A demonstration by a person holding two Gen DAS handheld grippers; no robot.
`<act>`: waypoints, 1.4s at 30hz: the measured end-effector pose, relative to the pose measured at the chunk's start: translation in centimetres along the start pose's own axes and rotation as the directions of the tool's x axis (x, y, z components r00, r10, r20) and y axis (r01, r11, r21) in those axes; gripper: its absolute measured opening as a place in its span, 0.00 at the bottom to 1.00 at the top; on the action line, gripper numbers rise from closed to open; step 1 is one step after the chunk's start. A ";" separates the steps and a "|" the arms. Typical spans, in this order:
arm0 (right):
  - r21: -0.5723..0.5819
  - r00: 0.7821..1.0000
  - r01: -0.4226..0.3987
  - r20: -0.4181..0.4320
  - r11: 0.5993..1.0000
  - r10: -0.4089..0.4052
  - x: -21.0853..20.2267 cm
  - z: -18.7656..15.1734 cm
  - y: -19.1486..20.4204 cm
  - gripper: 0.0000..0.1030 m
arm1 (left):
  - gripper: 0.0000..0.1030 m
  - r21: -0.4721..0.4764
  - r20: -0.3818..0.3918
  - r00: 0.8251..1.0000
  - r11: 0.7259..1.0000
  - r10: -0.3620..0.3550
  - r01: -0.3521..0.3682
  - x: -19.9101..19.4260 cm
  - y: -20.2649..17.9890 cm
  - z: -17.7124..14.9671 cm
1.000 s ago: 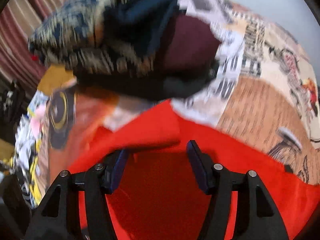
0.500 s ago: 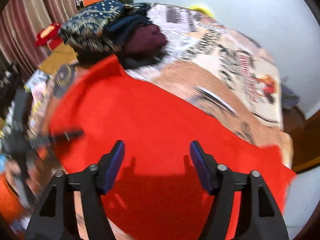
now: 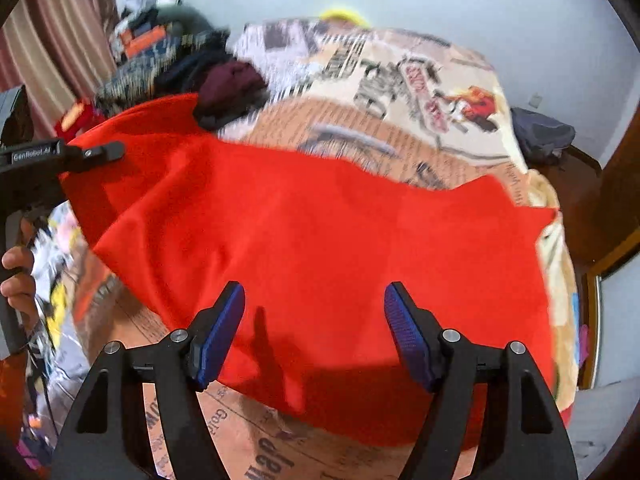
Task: Fold large clothes
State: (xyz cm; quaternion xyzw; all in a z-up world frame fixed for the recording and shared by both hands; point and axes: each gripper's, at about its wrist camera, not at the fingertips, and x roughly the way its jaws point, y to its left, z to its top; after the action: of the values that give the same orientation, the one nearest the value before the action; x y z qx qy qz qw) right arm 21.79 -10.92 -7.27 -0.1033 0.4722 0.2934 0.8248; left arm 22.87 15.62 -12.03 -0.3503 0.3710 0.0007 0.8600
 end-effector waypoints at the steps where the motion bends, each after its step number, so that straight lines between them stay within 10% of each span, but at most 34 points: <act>1: 0.009 1.000 0.002 0.025 1.000 -0.002 -0.9 -0.1 -0.4 0.67 | 0.08 0.027 0.001 1.000 0.999 -0.024 0.024 0.1 -1.9 0.3; 9: 0.091 0.983 0.098 0.146 0.991 -0.110 -7.4 -2.0 -5.6 0.67 | 0.07 0.295 -0.086 0.988 0.943 -0.131 0.151 5.7 -17.7 -2.2; 14: 0.181 0.976 0.144 0.138 0.973 -0.170 -9.0 -4.1 -9.1 0.67 | 0.07 0.360 -0.253 0.951 0.894 -0.180 0.265 10.1 -22.4 -7.3; 18: 0.251 0.973 0.173 0.104 0.953 -0.204 -9.1 -5.9 -11.6 0.67 | 0.00 0.508 -0.395 0.890 0.753 -0.227 0.417 10.2 -25.9 -12.4; 23: 0.349 0.976 0.163 0.080 0.923 -0.203 -9.5 -7.7 -13.4 0.67 | 0.00 0.745 -0.330 0.943 0.602 -0.042 0.288 9.6 -26.9 -17.5; 28: 0.387 0.981 0.085 0.127 0.918 -0.145 -10.6 -7.6 -13.1 0.67 | 0.05 0.734 -0.216 0.976 0.664 0.022 0.147 7.9 -23.3 -15.0; 33: 0.349 0.985 -0.018 0.165 0.937 -0.042 -10.2 -5.6 -11.3 0.67 | 0.57 0.703 -0.060 0.996 0.711 0.073 -0.010 4.9 -18.8 -10.6; 36: 0.324 0.987 -0.085 0.155 0.942 0.036 -8.3 -3.9 -9.7 0.67 | 0.63 0.677 0.018 0.990 0.728 0.136 -0.112 4.5 -15.6 -8.6; 42: 0.359 0.989 -0.141 0.087 0.923 0.117 -2.3 -1.4 -8.2 0.67 | 0.65 0.586 -0.104 0.977 0.805 0.186 -0.091 5.2 -10.3 -7.6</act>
State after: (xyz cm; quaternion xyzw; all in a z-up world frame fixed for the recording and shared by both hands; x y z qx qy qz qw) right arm 24.68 -19.08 -6.94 0.0920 0.4974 0.2576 0.8233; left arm 24.46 1.96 -12.77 -0.0436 0.4443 -0.0765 0.8915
